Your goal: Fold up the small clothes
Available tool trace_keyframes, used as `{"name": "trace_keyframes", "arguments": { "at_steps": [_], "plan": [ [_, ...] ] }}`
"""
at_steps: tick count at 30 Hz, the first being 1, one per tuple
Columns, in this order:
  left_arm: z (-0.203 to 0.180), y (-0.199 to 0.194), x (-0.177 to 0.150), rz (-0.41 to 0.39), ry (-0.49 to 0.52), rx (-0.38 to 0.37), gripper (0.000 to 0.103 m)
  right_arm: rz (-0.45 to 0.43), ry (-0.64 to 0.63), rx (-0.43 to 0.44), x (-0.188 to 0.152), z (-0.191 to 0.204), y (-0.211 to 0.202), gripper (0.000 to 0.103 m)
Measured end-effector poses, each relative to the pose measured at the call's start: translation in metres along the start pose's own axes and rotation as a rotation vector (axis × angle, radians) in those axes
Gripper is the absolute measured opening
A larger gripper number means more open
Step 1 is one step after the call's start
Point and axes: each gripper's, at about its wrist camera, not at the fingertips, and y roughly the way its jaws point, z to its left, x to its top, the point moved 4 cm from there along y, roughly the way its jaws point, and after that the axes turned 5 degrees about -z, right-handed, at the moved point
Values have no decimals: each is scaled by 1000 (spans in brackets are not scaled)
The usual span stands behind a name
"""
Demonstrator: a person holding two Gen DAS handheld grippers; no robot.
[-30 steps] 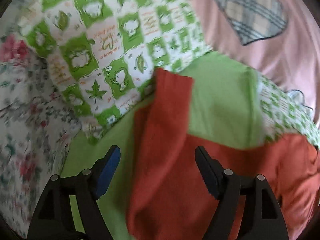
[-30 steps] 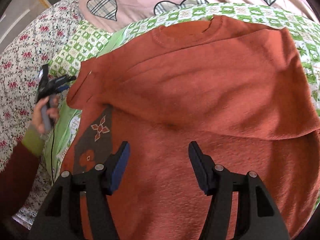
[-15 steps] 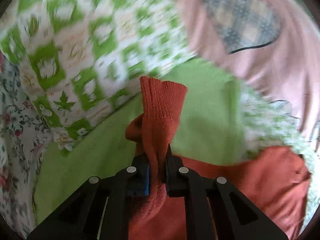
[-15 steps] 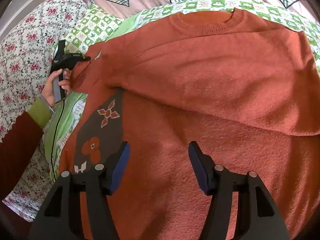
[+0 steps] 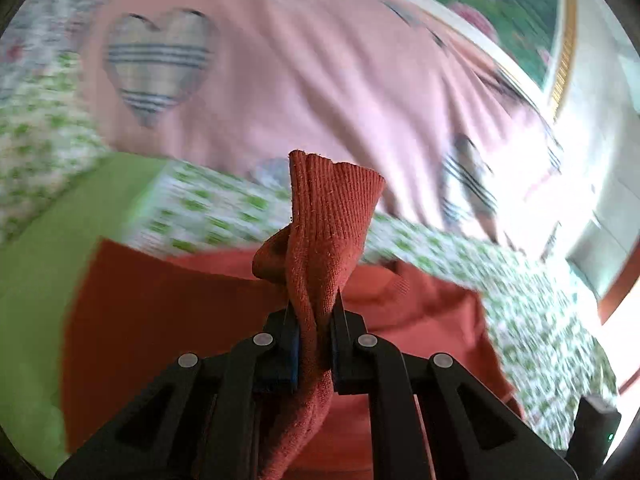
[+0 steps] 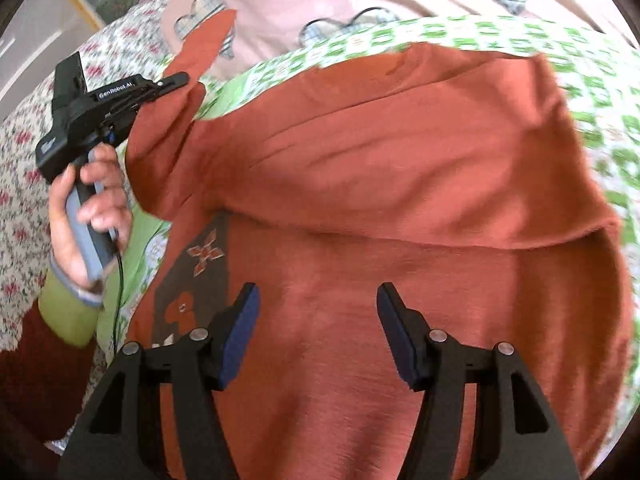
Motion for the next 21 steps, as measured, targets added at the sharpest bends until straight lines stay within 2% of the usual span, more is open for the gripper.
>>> {"name": "trace_keyframes", "arguments": {
  "at_steps": [6, 11, 14, 15, 16, 21],
  "plan": [
    [-72, 50, -56, 94, 102, -21, 10, -58, 68, -62, 2, -36, -23, 62],
    [-88, 87, -96, 202, 166, 4, 16, -98, 121, -103, 7, -56, -36, 62],
    [-86, 83, -108, 227, 184, -1, 35, -120, 138, -115, 13, -61, -40, 62],
    [-85, 77, -110, 229, 188, -2, 53, -130, 145, -114, 16, -62, -39, 62],
    [-83, 70, -112, 229, 194, 4, 65, -135, 151, -112, 18, -62, -39, 62],
    [-57, 8, -118, 198, 225, 19, 67, -152, 162, -95, 36, -52, -24, 62]
  ]
}}
